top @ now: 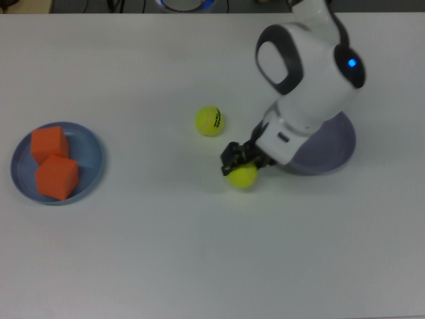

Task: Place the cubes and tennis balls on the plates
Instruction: 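Carry the tennis ball onto the lavender plate and release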

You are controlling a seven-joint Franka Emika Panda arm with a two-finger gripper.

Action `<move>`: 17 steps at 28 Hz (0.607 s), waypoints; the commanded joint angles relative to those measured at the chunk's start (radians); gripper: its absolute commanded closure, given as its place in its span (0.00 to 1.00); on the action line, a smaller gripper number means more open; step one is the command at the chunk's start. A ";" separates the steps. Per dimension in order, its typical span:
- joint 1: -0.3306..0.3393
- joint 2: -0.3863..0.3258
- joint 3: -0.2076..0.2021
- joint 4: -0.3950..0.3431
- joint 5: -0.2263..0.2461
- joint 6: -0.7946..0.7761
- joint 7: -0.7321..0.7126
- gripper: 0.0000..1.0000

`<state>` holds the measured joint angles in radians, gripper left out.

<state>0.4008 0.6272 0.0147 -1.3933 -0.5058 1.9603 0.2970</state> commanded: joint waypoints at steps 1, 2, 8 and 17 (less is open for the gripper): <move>0.056 -0.049 0.024 -0.029 -0.013 0.011 0.050 1.00; 0.061 -0.049 0.031 -0.024 -0.013 0.011 0.054 1.00; 0.115 -0.049 0.048 -0.018 -0.019 0.009 0.076 1.00; 0.194 -0.035 0.048 -0.035 -0.019 0.006 0.140 1.00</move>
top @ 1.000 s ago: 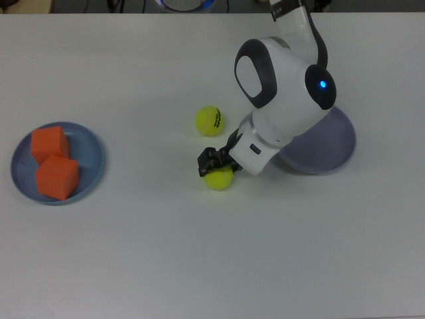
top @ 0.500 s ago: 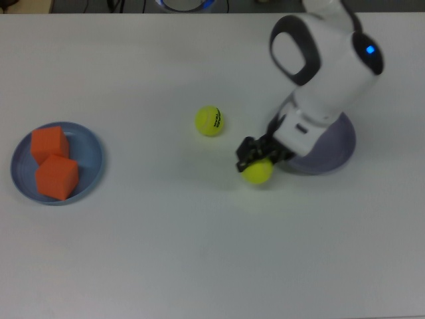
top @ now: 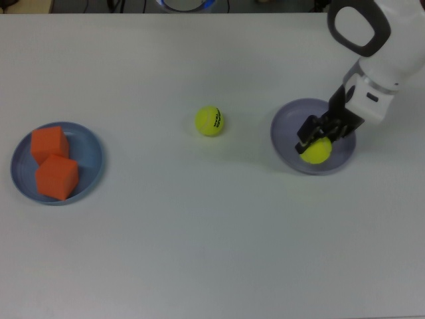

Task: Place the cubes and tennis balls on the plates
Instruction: 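Carry the tennis ball onto the lavender plate and release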

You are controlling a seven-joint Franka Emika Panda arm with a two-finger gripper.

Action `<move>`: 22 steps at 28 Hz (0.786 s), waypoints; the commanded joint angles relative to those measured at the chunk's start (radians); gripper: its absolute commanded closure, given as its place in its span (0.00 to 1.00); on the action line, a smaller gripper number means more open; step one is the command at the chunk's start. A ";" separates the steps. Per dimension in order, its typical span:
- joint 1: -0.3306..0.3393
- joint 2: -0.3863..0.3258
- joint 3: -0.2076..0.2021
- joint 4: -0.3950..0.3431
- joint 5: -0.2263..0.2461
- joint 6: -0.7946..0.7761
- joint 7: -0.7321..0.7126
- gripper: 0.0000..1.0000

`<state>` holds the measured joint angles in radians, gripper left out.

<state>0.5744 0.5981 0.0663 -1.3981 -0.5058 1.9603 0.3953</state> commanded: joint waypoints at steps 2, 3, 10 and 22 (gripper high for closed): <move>0.028 -0.006 -0.003 -0.038 -0.019 0.006 0.042 1.00; 0.030 -0.006 -0.002 -0.039 -0.019 0.006 0.042 1.00; 0.030 -0.006 -0.003 -0.039 -0.017 0.005 0.042 0.26; 0.027 -0.023 -0.014 -0.029 -0.016 -0.093 0.033 0.00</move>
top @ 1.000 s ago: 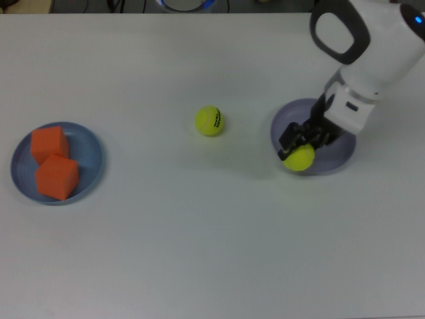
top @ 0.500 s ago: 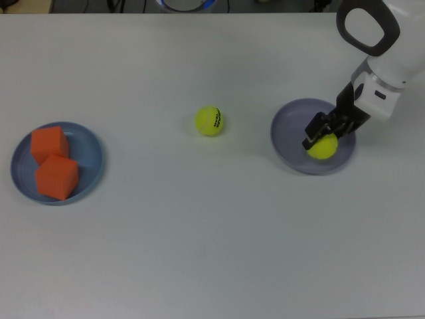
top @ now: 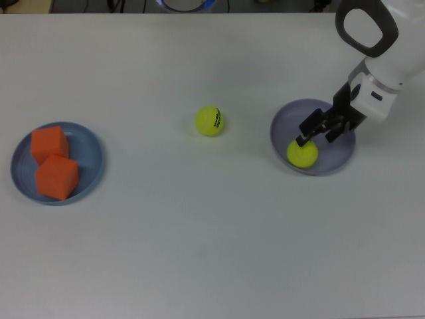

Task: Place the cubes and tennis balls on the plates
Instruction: 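Carry the tennis ball onto the lavender plate and release, then lower the gripper onto the second tennis ball and close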

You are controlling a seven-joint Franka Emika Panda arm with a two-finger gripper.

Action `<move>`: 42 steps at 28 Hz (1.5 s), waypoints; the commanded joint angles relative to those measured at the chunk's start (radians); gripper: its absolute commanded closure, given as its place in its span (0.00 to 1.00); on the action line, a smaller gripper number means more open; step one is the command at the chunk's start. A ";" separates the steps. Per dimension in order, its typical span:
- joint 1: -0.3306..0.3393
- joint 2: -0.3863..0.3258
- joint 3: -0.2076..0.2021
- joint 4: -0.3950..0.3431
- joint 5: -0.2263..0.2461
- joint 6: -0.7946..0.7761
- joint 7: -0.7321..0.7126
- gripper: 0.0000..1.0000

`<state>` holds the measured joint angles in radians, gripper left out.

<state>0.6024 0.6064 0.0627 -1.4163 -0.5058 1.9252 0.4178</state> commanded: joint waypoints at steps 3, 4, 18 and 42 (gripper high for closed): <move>-0.009 -0.054 -0.014 -0.010 -0.013 -0.104 -0.008 0.00; -0.019 -0.063 -0.021 -0.010 -0.008 -0.156 -0.043 0.00; -0.131 -0.079 -0.073 -0.030 -0.016 -0.525 -0.340 0.00; -0.182 0.019 -0.087 -0.079 -0.020 -0.445 -0.350 0.04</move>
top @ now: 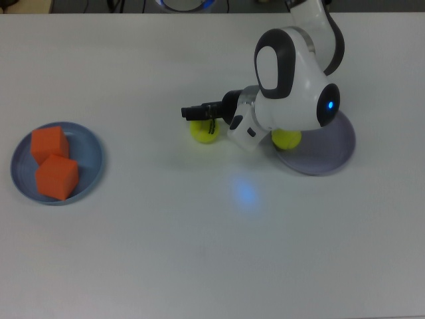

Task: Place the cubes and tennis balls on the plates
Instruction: 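Lower the gripper onto the second tennis ball and close, then carry the second tennis ball onto the lavender plate beside the first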

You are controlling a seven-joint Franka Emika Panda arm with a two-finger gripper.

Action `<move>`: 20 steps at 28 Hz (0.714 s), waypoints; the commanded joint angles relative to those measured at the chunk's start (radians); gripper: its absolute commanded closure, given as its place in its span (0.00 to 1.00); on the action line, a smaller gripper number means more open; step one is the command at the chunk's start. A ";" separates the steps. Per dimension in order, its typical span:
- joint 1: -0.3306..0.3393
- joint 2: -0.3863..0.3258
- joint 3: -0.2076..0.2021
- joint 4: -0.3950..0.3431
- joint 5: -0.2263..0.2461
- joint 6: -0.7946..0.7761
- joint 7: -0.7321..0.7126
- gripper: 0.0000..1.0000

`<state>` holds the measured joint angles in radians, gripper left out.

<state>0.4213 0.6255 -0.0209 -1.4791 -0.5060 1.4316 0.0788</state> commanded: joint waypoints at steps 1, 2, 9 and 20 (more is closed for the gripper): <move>-0.001 0.003 -0.004 -0.016 -0.020 0.053 -0.011 0.10; -0.001 0.005 -0.005 -0.016 -0.020 0.059 -0.011 0.12; -0.012 0.026 -0.005 -0.012 -0.032 0.128 -0.007 0.09; -0.024 0.036 -0.005 -0.004 -0.054 0.170 0.016 1.00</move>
<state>0.4007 0.6627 -0.0225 -1.4777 -0.5450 1.5659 0.0793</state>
